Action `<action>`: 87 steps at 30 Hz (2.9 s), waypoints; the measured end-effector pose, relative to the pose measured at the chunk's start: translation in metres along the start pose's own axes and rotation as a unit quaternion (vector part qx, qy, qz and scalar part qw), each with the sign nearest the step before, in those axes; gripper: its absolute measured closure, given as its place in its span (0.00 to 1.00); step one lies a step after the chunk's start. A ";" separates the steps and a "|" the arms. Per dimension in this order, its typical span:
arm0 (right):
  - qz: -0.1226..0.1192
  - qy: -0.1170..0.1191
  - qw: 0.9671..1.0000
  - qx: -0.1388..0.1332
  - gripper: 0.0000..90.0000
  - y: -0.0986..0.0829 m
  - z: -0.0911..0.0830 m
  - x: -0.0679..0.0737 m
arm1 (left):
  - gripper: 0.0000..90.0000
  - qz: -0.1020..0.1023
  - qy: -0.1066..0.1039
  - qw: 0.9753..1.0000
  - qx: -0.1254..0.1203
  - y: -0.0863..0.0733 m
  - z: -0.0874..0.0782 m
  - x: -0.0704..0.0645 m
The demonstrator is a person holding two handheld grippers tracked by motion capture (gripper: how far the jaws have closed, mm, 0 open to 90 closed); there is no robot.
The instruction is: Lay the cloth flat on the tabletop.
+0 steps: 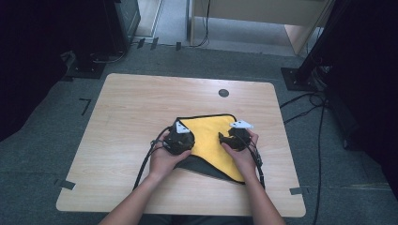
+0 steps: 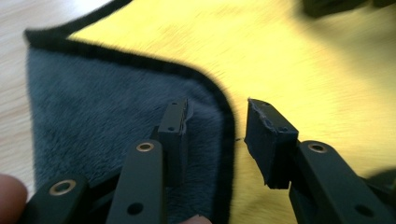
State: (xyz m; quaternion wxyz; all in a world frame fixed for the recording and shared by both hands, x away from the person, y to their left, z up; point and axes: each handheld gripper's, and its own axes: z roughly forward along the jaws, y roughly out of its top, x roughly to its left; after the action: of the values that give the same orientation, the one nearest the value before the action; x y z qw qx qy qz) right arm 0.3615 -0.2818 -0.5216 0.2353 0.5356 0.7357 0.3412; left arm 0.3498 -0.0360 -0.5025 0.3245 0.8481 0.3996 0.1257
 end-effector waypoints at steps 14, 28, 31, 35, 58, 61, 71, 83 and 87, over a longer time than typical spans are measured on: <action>0.002 0.000 1.000 0.001 0.35 0.000 0.000 0.000 | 0.96 -0.098 0.090 0.990 -0.056 -0.026 -0.053 0.084; 0.070 -0.032 0.996 -0.033 0.64 0.027 -0.007 -0.053 | 0.62 -0.205 0.096 0.972 -0.067 -0.046 -0.062 0.154; 0.085 -0.033 0.996 -0.019 0.65 0.034 0.001 -0.067 | 0.60 -0.188 0.105 0.976 -0.042 -0.046 -0.051 0.147; 0.053 -0.028 0.998 0.016 0.65 0.038 0.022 -0.066 | 0.63 -0.149 0.136 0.979 -0.035 -0.048 -0.042 0.134; 0.074 -0.106 0.992 0.004 0.58 0.034 0.023 -0.068 | 0.78 -0.160 0.116 0.978 -0.058 0.007 -0.010 0.159; 0.085 -0.081 0.993 -0.009 0.44 0.030 0.013 -0.065 | 0.65 -0.139 0.089 0.983 -0.074 0.005 -0.025 0.144; 0.043 -0.028 0.998 0.022 0.29 -0.005 -0.023 -0.022 | 0.51 0.000 0.011 0.999 -0.044 -0.044 -0.057 0.070; 0.008 -0.019 0.999 0.046 0.28 -0.063 -0.090 -0.011 | 0.47 0.023 0.005 0.999 -0.027 -0.108 -0.098 0.080; 0.025 -0.013 0.999 0.046 0.28 -0.078 -0.110 -0.018 | 0.47 -0.031 0.009 0.998 -0.056 -0.118 -0.112 0.086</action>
State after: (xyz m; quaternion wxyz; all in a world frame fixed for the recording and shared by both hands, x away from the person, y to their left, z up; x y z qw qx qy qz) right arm 0.2397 -0.3411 -0.5091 0.2114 0.5681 0.7342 0.3057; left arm 0.2825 0.1351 -0.4979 0.3713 0.8148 0.4207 0.1455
